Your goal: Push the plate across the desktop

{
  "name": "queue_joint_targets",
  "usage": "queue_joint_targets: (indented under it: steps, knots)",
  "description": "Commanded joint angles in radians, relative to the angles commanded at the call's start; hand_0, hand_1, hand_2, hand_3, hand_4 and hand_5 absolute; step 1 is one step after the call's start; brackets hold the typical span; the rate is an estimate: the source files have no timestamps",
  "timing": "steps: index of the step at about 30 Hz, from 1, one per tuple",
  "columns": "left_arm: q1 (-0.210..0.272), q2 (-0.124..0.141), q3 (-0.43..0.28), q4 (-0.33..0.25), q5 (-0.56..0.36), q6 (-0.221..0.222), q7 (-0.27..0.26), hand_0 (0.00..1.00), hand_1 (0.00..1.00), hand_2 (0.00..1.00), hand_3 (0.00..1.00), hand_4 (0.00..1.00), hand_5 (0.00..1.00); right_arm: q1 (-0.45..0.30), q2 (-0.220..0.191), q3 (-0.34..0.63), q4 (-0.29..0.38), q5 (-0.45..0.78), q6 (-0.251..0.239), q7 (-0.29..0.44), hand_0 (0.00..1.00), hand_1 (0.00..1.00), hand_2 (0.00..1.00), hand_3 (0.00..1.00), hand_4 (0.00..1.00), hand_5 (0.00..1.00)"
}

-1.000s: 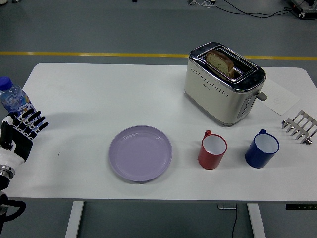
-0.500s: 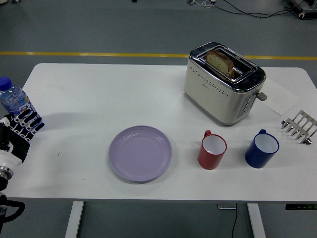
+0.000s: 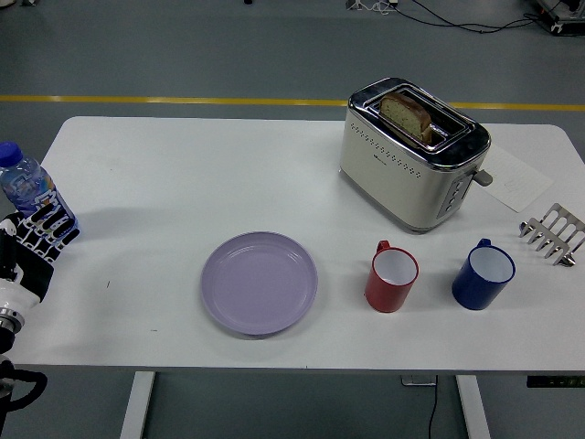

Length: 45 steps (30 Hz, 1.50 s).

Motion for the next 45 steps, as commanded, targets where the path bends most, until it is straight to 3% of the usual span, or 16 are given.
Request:
queue_joint_targets:
  steps: [23, 33, 40, 45]
  knots:
    - [0.004, 0.000, 0.018, 0.012, -0.030, -0.021, 0.003, 0.665, 0.688, 0.685, 0.611, 0.448, 0.996, -0.012, 0.001, -0.019, 0.000, 0.018, 0.000, -0.003, 0.650, 0.627, 0.686, 0.604, 0.440, 0.246]
    - [0.002, 0.001, 0.009, 0.018, -0.075, -0.092, 0.037, 0.716, 0.710, 0.694, 0.617, 0.446, 0.993, -0.015, 0.001, -0.020, 0.000, 0.019, 0.001, -0.002, 0.651, 0.627, 0.688, 0.604, 0.440, 0.245]
    - [-0.002, -0.002, 0.008, 0.025, -0.093, -0.084, 0.029, 0.724, 0.719, 0.723, 0.626, 0.445, 0.990, -0.010, -0.001, -0.006, 0.000, 0.013, -0.003, -0.004, 0.650, 0.627, 0.687, 0.604, 0.440, 0.245]
    - [-0.008, -0.003, 0.012, 0.025, -0.057, -0.048, -0.007, 0.710, 0.706, 0.715, 0.618, 0.443, 0.991, -0.007, -0.002, -0.005, 0.000, 0.015, -0.005, -0.005, 0.650, 0.626, 0.687, 0.604, 0.440, 0.245]
